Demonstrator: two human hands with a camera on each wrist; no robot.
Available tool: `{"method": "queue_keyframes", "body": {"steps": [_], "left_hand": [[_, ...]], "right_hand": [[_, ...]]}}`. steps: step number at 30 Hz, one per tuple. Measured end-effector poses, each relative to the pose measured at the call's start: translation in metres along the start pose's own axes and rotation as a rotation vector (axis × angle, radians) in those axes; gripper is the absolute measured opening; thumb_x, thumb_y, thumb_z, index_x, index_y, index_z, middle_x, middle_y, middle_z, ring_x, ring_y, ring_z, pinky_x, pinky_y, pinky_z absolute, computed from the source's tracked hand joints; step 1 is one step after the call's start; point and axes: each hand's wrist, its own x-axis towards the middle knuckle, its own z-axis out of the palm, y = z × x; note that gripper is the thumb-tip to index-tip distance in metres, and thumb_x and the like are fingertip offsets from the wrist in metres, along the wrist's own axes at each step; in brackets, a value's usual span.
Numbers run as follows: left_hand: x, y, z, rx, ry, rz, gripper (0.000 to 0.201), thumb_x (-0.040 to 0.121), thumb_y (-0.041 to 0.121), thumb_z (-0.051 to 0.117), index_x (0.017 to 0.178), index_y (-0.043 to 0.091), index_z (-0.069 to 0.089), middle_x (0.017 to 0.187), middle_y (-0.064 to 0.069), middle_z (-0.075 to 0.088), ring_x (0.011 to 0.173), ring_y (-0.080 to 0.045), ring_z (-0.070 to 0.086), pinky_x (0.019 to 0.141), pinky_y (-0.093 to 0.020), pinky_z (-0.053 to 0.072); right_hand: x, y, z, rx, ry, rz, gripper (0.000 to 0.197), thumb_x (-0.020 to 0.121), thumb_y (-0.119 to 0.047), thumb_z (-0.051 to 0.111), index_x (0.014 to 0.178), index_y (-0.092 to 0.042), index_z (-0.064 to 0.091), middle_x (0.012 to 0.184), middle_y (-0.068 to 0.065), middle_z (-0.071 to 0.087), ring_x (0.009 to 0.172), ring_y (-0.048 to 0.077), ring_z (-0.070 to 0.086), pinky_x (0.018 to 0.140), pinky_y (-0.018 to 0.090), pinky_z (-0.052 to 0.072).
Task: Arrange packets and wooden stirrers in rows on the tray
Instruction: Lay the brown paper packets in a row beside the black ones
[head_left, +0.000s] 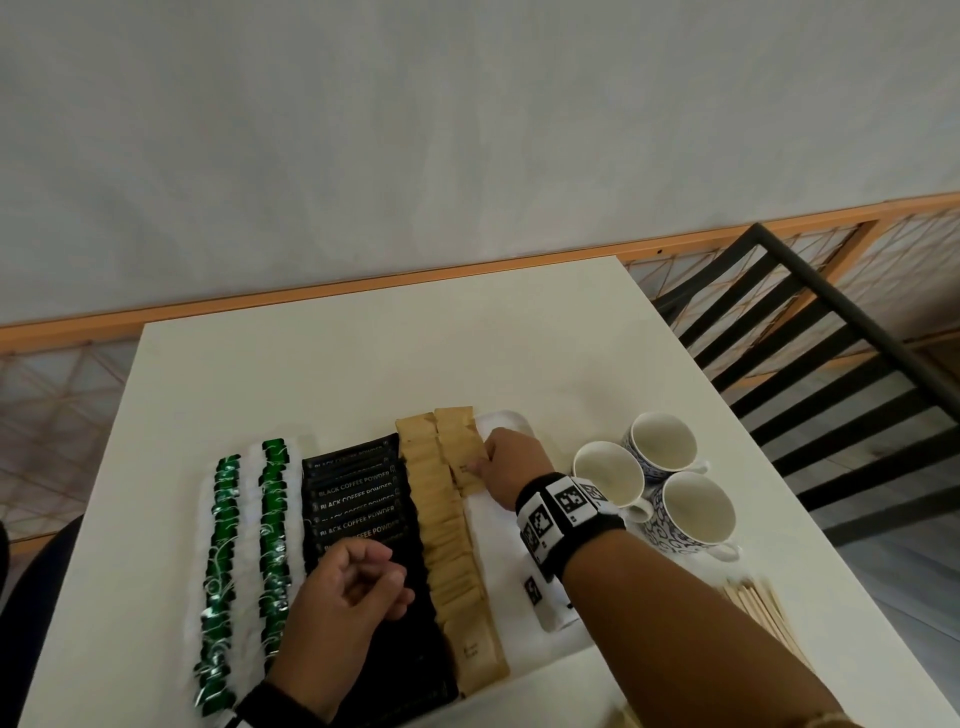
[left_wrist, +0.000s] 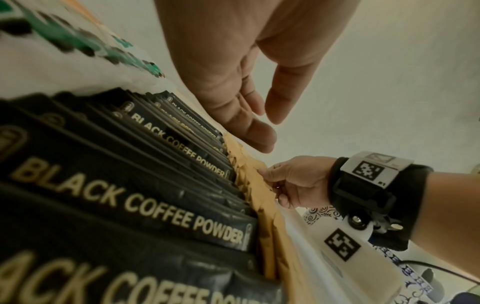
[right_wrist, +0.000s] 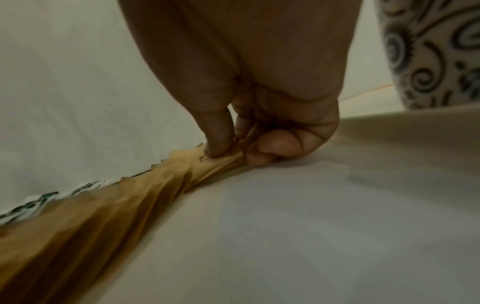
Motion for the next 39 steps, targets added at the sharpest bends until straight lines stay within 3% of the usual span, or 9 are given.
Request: {"method": "queue_keyframes", "body": {"steps": [2, 7, 16, 19, 22, 25, 30, 33, 39], "left_hand": [[0.0, -0.002, -0.001, 0.007, 0.001, -0.007, 0.014, 0.086, -0.005, 0.061, 0.096, 0.004, 0.058, 0.087, -0.019, 0.068, 0.072, -0.028, 0.07, 0.069, -0.038, 0.055], [-0.001, -0.005, 0.001, 0.01, 0.006, -0.019, 0.015, 0.085, -0.008, 0.062, 0.094, 0.004, 0.058, 0.085, -0.022, 0.067, 0.068, -0.028, 0.07, 0.064, -0.037, 0.054], [-0.008, 0.001, 0.0, 0.095, -0.019, 0.003, 0.013, 0.086, -0.005, 0.062, 0.094, 0.006, 0.06, 0.084, -0.019, 0.068, 0.067, -0.027, 0.068, 0.064, -0.038, 0.054], [-0.016, 0.003, -0.001, 0.213, -0.063, 0.013, 0.011, 0.088, 0.001, 0.063, 0.091, 0.012, 0.064, 0.083, -0.013, 0.07, 0.067, -0.024, 0.067, 0.063, -0.037, 0.054], [-0.024, 0.0, -0.001, 0.368, -0.16, 0.014, 0.013, 0.089, 0.009, 0.063, 0.089, 0.022, 0.067, 0.082, -0.003, 0.07, 0.068, -0.017, 0.067, 0.063, -0.032, 0.054], [-0.036, -0.006, 0.006, 0.536, -0.311, 0.107, 0.017, 0.088, 0.017, 0.066, 0.084, 0.033, 0.069, 0.078, 0.01, 0.069, 0.068, -0.005, 0.065, 0.064, -0.017, 0.05], [-0.058, -0.014, 0.029, 0.749, -0.571, 0.277, 0.018, 0.083, 0.029, 0.07, 0.074, 0.045, 0.068, 0.077, 0.027, 0.067, 0.073, 0.005, 0.062, 0.067, -0.007, 0.043], [-0.066, -0.027, 0.041, 0.853, -0.719, 0.304, 0.006, 0.077, 0.049, 0.061, 0.076, 0.055, 0.062, 0.079, 0.027, 0.066, 0.072, 0.004, 0.061, 0.068, -0.011, 0.046], [-0.078, -0.04, 0.078, 1.064, -0.805, 0.309, 0.016, 0.078, 0.042, 0.066, 0.09, 0.041, 0.055, 0.082, 0.015, 0.063, 0.068, 0.007, 0.052, 0.064, -0.008, 0.039]], "right_hand": [[0.001, 0.001, 0.002, 0.017, 0.021, 0.012, 0.026, 0.094, -0.033, 0.06, 0.08, -0.017, 0.043, 0.091, 0.004, 0.054, 0.083, 0.02, 0.049, 0.074, 0.029, 0.042], [0.007, 0.005, 0.008, -0.057, 0.056, 0.033, 0.026, 0.096, -0.029, 0.055, 0.112, -0.008, 0.053, 0.111, 0.01, 0.063, 0.097, 0.024, 0.057, 0.075, 0.028, 0.042], [-0.013, 0.005, 0.009, -0.04, 0.101, -0.045, 0.019, 0.094, -0.016, 0.047, 0.112, -0.012, 0.041, 0.105, 0.009, 0.058, 0.091, 0.025, 0.058, 0.081, 0.037, 0.051], [-0.042, 0.009, 0.003, -0.087, 0.082, -0.15, 0.018, 0.096, -0.02, 0.049, 0.111, -0.014, 0.042, 0.108, 0.007, 0.053, 0.09, 0.022, 0.053, 0.079, 0.032, 0.046], [-0.077, 0.021, -0.011, -0.07, -0.002, -0.239, 0.011, 0.096, -0.029, 0.053, 0.101, -0.02, 0.049, 0.098, 0.0, 0.052, 0.086, 0.017, 0.047, 0.075, 0.025, 0.036], [-0.114, 0.043, -0.025, -0.084, -0.086, -0.3, 0.008, 0.093, -0.03, 0.057, 0.088, -0.026, 0.053, 0.087, -0.008, 0.057, 0.085, 0.014, 0.052, 0.075, 0.026, 0.041], [-0.177, 0.091, -0.035, -0.237, -0.158, -0.281, 0.014, 0.089, -0.033, 0.063, 0.099, -0.023, 0.066, 0.097, -0.004, 0.067, 0.091, 0.014, 0.058, 0.081, 0.028, 0.047], [-0.206, 0.116, -0.026, -0.387, -0.182, -0.243, 0.03, 0.086, -0.041, 0.065, 0.114, -0.029, 0.062, 0.113, -0.003, 0.062, 0.106, 0.017, 0.054, 0.091, 0.031, 0.044], [-0.225, 0.137, 0.006, -0.648, -0.128, -0.328, 0.056, 0.079, -0.052, 0.069, 0.127, -0.032, 0.048, 0.119, 0.005, 0.05, 0.108, 0.028, 0.045, 0.09, 0.041, 0.04]]}}
